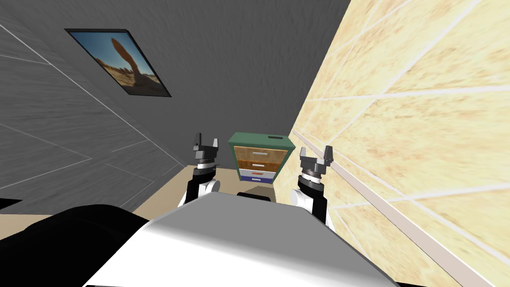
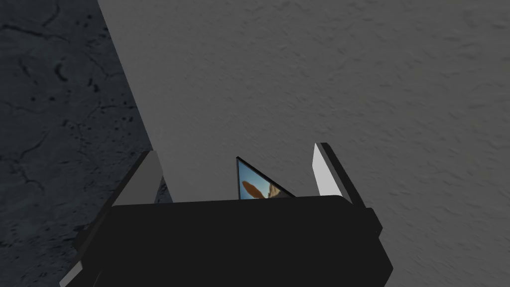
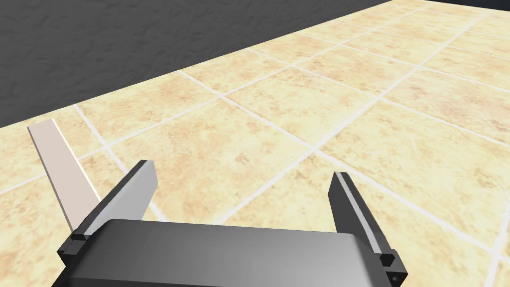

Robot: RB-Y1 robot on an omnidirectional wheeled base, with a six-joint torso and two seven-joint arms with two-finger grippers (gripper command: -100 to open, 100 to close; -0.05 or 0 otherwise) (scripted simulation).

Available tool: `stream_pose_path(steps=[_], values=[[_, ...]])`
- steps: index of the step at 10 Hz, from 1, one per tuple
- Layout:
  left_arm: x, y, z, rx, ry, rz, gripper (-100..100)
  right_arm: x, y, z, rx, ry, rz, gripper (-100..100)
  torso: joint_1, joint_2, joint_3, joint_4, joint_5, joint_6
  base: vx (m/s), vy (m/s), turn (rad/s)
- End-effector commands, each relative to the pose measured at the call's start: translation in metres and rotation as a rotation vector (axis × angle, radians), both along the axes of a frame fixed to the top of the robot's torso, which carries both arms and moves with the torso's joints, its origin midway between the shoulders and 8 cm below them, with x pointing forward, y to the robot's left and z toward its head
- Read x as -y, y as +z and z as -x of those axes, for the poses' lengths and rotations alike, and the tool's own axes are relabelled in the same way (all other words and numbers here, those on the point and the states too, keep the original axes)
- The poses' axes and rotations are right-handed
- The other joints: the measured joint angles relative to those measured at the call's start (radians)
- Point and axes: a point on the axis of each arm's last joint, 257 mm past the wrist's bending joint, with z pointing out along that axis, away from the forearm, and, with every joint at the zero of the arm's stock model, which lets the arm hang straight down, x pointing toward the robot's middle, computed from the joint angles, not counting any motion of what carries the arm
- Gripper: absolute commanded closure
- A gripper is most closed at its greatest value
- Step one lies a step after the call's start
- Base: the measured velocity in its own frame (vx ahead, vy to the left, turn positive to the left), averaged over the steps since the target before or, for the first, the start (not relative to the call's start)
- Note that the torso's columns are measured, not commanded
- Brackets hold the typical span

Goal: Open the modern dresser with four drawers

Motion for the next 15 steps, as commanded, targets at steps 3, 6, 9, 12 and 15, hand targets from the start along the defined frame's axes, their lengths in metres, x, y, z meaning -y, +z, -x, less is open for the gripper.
stream_pose_path(steps=[3, 6, 9, 12, 15], values=[[0.000, 0.000, 0.000, 0.000, 0.000, 0.000, 0, 0.000, 0.000, 0.000, 0.000, 0.000, 0.000, 0, 0.000, 0.175, -0.351, 0.176, 0.000, 0.000, 0.000, 0.000, 0.000], [0.000, 0.000, 0.000, 0.000, 0.000, 0.000, 0, 0.000, 0.000, 0.000, 0.000, 0.000, 0.000, 0, 0.000, 0.396, -0.792, 0.396, 0.000, 0.000, 0.000, 0.000, 0.000], [0.000, 0.000, 0.000, 0.000, 0.000, 0.000, 0, 0.000, 0.000, 0.000, 0.000, 0.000, 0.000, 0, 0.000, 0.618, -1.234, 0.617, 0.000, 0.000, 0.000, 0.000, 0.000], [0.000, 0.000, 0.000, 0.000, 0.000, 0.000, 0, -0.008, -0.009, -0.005, -0.014, 0.092, -0.008, -100, 0.001, 0.734, -1.471, 0.734, 0.000, 0.000, 0.010, 0.012, 0.019], [0.000, 0.000, 0.000, 0.000, 0.000, 0.000, 0, -0.012, -0.019, -0.009, -0.024, 0.171, -0.054, -100, 0.001, 0.737, -1.476, 0.738, 0.000, 0.000, 0.021, 0.025, 0.023]])
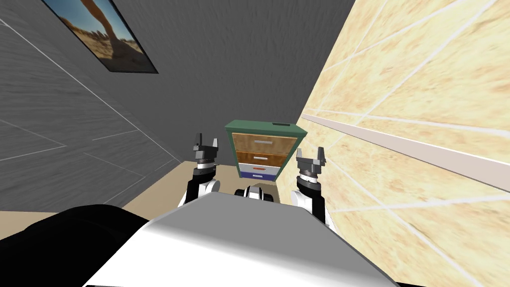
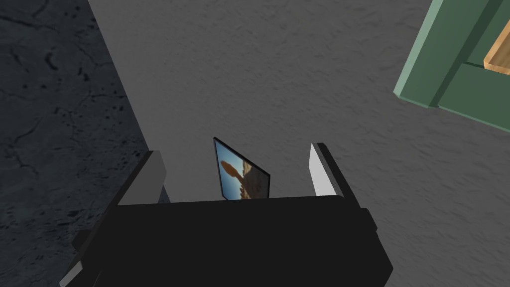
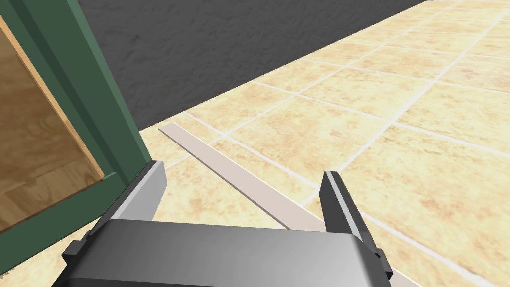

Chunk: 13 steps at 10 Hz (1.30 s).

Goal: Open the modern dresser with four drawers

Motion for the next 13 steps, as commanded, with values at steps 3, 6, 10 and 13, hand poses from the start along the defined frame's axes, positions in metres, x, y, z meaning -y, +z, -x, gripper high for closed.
stream_pose_path(steps=[3, 6, 10, 13], values=[[0.000, 0.000, 0.000, 0.000, 0.000, 0.000, 0, -0.004, -0.016, -0.006, -0.018, 0.118, -0.095, -100, -0.001, 0.001, 0.001, 0.000, 0.000, 0.000, 0.017, 0.016, 0.024], [0.000, 0.000, 0.000, 0.000, 0.000, 0.000, 0, -0.005, -0.023, -0.008, -0.026, 0.174, -0.150, -100, 0.000, 0.001, 0.000, 0.000, 0.000, 0.000, 0.015, 0.020, 0.021], [0.000, 0.000, 0.000, 0.000, 0.000, 0.000, 0, -0.008, -0.040, -0.012, -0.042, 0.275, -0.263, -100, -0.001, 0.001, 0.000, 0.000, 0.000, 0.000, 0.016, 0.008, 0.037], [0.000, 0.000, 0.000, 0.000, 0.000, 0.000, 0, -0.010, -0.048, -0.015, -0.050, 0.329, -0.330, -100, 0.000, 0.000, 0.000, 0.000, 0.000, 0.000, 0.018, 0.012, 0.010]])
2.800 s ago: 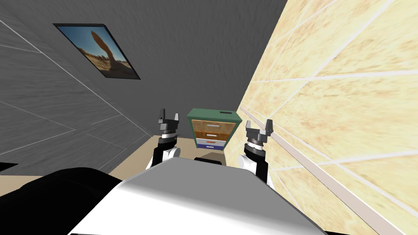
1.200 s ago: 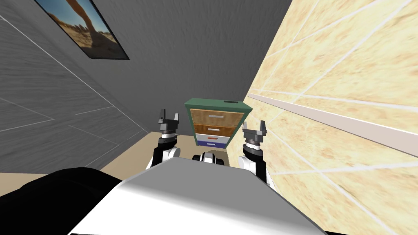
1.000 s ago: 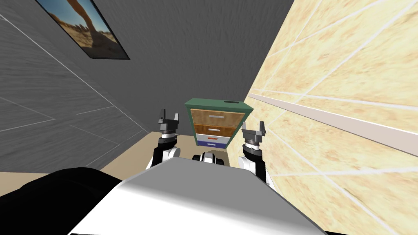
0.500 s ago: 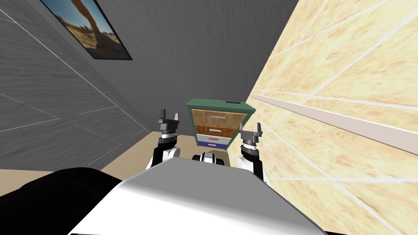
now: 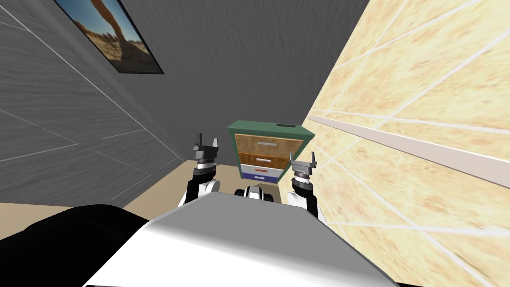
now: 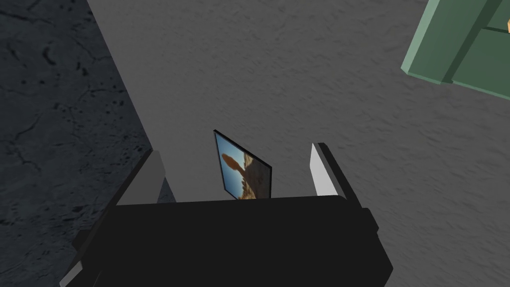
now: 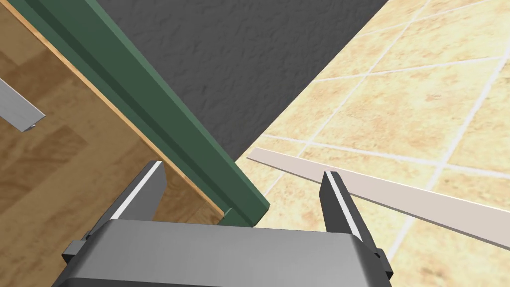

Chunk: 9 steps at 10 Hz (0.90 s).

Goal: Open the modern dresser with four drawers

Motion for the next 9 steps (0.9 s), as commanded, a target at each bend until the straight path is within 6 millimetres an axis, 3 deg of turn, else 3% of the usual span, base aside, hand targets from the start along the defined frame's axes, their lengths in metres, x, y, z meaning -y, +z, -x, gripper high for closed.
stream_pose_path(steps=[1, 9], values=[[0.000, 0.000, 0.000, 0.000, 0.000, 0.000, 0, -0.002, -0.010, -0.002, -0.011, 0.057, -0.074, -100, 0.000, 0.001, 0.000, 0.000, 0.000, 0.000, 0.019, 0.016, 0.082], [0.000, 0.000, 0.000, 0.000, 0.000, 0.000, 0, -0.006, -0.041, -0.007, -0.042, 0.221, -0.309, -100, 0.000, 0.000, 0.000, 0.000, 0.000, 0.000, 0.019, 0.014, 0.028]])
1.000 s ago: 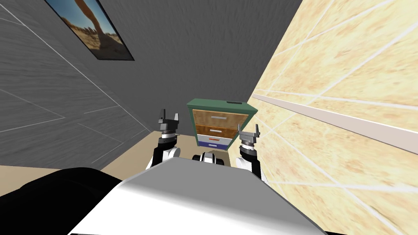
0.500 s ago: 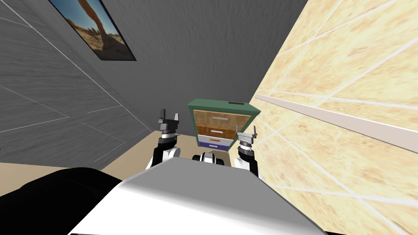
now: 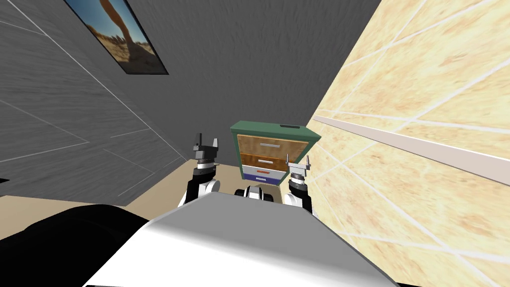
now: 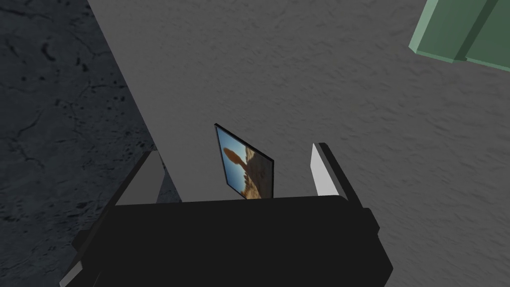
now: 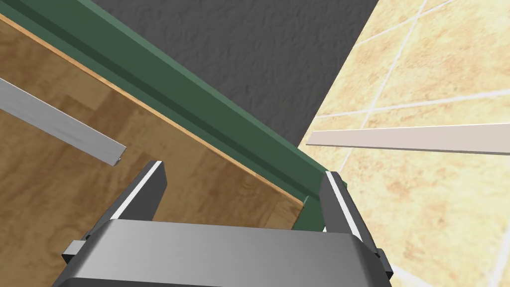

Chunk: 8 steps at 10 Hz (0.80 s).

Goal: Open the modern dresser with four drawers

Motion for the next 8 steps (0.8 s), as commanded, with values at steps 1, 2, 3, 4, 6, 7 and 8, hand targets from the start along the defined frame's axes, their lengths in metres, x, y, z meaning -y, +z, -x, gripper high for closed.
stream_pose_path(steps=[1, 2, 3, 4, 6, 7, 8], values=[[0.000, 0.000, 0.000, 0.000, 0.000, 0.000, 0, -0.002, -0.005, 0.000, -0.002, 0.048, -0.068, -100, 0.000, 0.000, 0.000, 0.000, 0.000, 0.000, 0.008, 0.010, 0.004], [0.000, 0.000, 0.000, 0.000, 0.000, 0.000, 0, -0.004, -0.016, -0.002, -0.015, 0.076, -0.117, -100, -0.001, 0.002, 0.001, 0.000, 0.000, 0.000, 0.015, 0.010, 0.035], [0.000, 0.000, 0.000, 0.000, 0.000, 0.000, 0, -0.004, -0.016, -0.002, -0.014, 0.092, -0.139, -100, -0.001, 0.001, 0.001, 0.000, 0.000, 0.000, 0.031, 0.026, 0.024], [0.000, 0.000, 0.000, 0.000, 0.000, 0.000, 0, -0.004, -0.016, -0.002, -0.013, 0.100, -0.150, -100, 0.000, 0.000, 0.000, 0.000, 0.000, 0.000, 0.033, 0.039, -0.010], [0.000, 0.000, 0.000, 0.000, 0.000, 0.000, 0, -0.006, -0.028, -0.003, -0.026, 0.144, -0.221, -100, 0.000, 0.001, 0.000, 0.000, 0.000, 0.000, 0.017, 0.021, 0.037], [0.000, 0.000, 0.000, 0.000, 0.000, 0.000, 0, -0.006, -0.028, -0.003, -0.025, 0.152, -0.233, -100, -0.001, 0.001, 0.001, 0.000, 0.000, 0.000, 0.010, 0.007, 0.013], [0.000, 0.000, 0.000, 0.000, 0.000, 0.000, 0, -0.007, -0.040, -0.005, -0.040, 0.178, -0.284, -100, -0.002, 0.002, 0.001, 0.001, 0.000, 0.000, 0.014, 0.010, 0.031]])
